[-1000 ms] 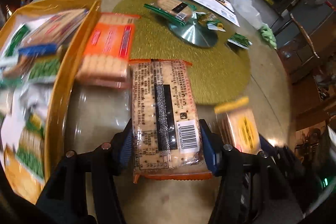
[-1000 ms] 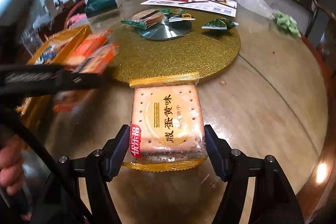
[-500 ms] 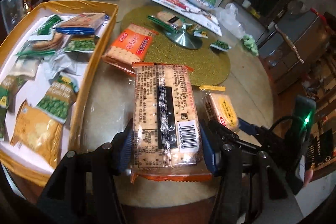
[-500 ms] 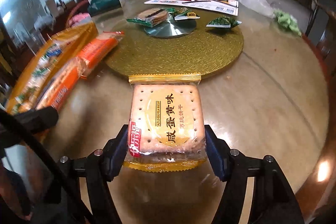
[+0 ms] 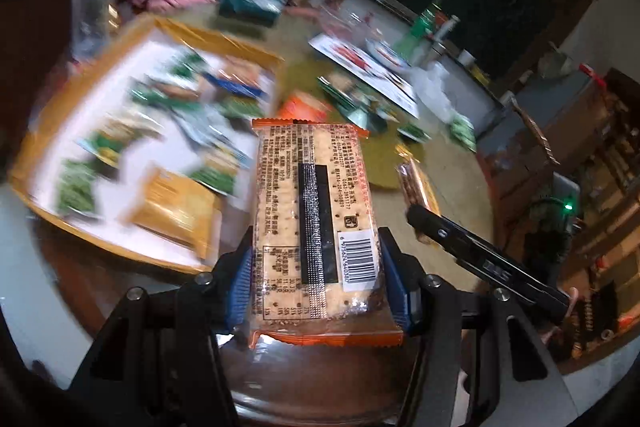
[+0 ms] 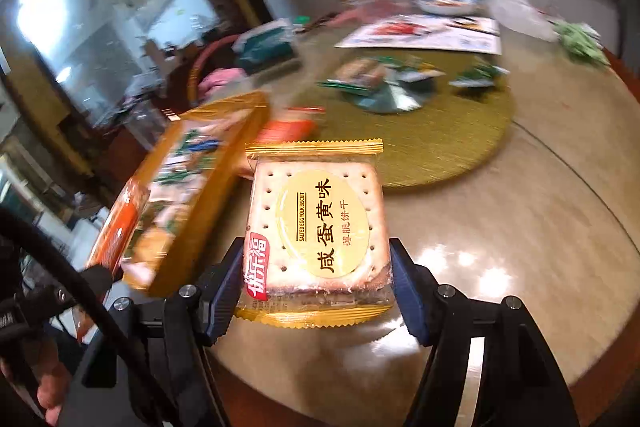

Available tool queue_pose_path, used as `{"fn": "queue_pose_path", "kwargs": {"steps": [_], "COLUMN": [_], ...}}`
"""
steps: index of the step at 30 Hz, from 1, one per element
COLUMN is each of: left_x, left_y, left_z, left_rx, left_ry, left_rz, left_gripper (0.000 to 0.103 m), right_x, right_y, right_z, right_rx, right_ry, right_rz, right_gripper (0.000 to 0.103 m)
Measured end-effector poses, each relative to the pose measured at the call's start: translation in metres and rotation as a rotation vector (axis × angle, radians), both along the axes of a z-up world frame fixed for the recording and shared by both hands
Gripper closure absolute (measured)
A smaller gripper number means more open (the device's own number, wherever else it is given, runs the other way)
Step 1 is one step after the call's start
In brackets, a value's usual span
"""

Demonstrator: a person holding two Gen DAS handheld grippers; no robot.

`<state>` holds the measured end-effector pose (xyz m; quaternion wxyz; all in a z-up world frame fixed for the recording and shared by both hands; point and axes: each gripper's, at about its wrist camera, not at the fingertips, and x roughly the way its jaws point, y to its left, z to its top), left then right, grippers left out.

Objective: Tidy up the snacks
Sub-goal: 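Carry both cracker packs into the tray and open both grippers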

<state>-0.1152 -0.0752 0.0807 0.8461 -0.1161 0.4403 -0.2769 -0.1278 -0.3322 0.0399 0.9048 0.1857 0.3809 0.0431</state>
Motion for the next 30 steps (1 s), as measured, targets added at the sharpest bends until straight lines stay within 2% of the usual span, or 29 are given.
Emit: {"fn": "queue_pose_path", "kwargs": {"steps": [5, 11, 17, 21, 26, 30], "left_x": [0.028, 0.046, 0.065, 0.075, 0.088, 0.091], "left_y": [0.048, 0.091, 0.101, 0.101, 0.100, 0.100], "left_z": [0.005, -0.012, -0.033, -0.042, -0.057, -0.061], "left_rx": [0.023, 0.031, 0.046, 0.082, 0.114, 0.135], "left_ry": [-0.030, -0.004, 0.036, 0.045, 0.077, 0.066], "left_rz": [0.150, 0.240, 0.247, 0.245, 0.245, 0.258], "left_gripper": [0.045, 0.045, 0.045, 0.045, 0.045, 0.045], "right_x": [0.031, 0.067, 0.101, 0.114, 0.119, 0.121], "right_y": [0.049, 0.113, 0.152, 0.160, 0.167, 0.172], "right_z": [0.013, 0.018, -0.002, -0.016, -0.019, -0.018], "right_rx": [0.069, 0.063, 0.050, 0.038, -0.025, -0.049], "right_ry": [-0.013, -0.018, 0.042, 0.094, 0.091, 0.087], "right_rz": [0.156, 0.283, 0.297, 0.279, 0.249, 0.250], "right_gripper": [0.035, 0.035, 0.035, 0.035, 0.035, 0.033]}}
